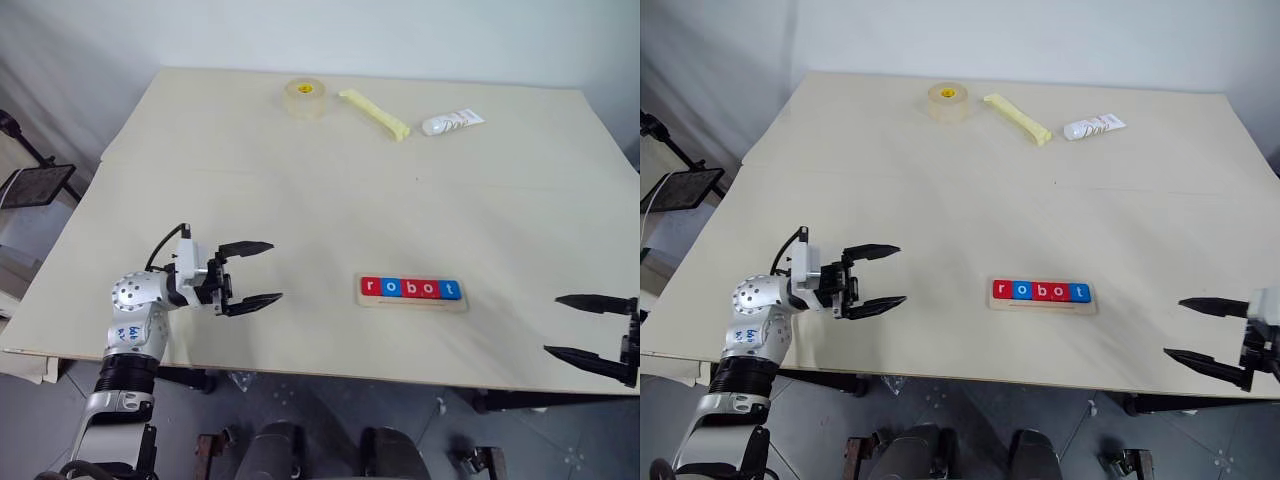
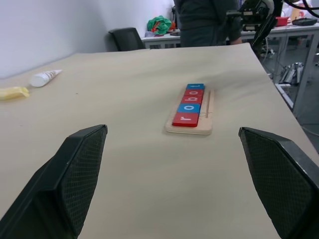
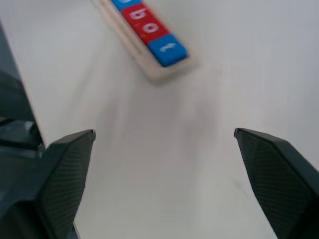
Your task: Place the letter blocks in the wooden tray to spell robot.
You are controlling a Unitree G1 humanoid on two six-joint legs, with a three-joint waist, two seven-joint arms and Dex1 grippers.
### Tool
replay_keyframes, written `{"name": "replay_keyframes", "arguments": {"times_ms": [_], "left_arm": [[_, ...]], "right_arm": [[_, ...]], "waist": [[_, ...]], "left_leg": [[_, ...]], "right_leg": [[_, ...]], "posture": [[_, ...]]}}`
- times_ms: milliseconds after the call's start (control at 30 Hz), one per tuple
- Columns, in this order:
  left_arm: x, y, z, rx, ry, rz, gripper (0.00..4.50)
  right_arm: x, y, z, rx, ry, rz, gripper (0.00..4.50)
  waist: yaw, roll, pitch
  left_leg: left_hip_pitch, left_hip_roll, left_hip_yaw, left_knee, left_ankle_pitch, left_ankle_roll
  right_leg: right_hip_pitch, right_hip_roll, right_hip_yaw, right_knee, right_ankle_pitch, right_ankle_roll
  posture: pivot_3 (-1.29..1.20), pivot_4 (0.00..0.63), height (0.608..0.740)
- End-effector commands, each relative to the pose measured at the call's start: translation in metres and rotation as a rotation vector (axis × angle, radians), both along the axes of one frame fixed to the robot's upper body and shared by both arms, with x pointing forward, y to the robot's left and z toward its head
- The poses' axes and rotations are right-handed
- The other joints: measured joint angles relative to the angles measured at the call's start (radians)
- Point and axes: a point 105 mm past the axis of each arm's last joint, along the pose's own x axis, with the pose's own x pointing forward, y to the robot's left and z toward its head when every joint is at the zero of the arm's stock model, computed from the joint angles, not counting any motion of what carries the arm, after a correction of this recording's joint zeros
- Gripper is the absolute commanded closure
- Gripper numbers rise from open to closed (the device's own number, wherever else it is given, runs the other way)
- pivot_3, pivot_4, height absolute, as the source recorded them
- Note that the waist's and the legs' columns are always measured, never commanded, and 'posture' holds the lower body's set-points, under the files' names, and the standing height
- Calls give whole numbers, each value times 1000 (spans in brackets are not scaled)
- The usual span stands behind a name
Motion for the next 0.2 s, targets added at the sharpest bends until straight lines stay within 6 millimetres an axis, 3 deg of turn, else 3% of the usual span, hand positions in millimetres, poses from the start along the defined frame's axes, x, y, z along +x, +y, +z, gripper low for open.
{"name": "replay_keyframes", "arguments": {"times_ms": [33, 200], "left_arm": [[-4, 7, 12, -20, -31, -5, 0], [-10, 7, 13, -18, -26, -92, 0]], "right_arm": [[-3, -3, 18, -7, -60, 64, 17], [2, -12, 21, -21, -75, 41, 17]], "waist": [[-2, 0, 0], [-2, 0, 0]], "left_leg": [[0, 0, 0, 0, 0, 0], [0, 0, 0, 0, 0, 0]], "right_leg": [[0, 0, 0, 0, 0, 0], [0, 0, 0, 0, 0, 0]], "posture": [[0, 150, 740], [0, 150, 740]]}}
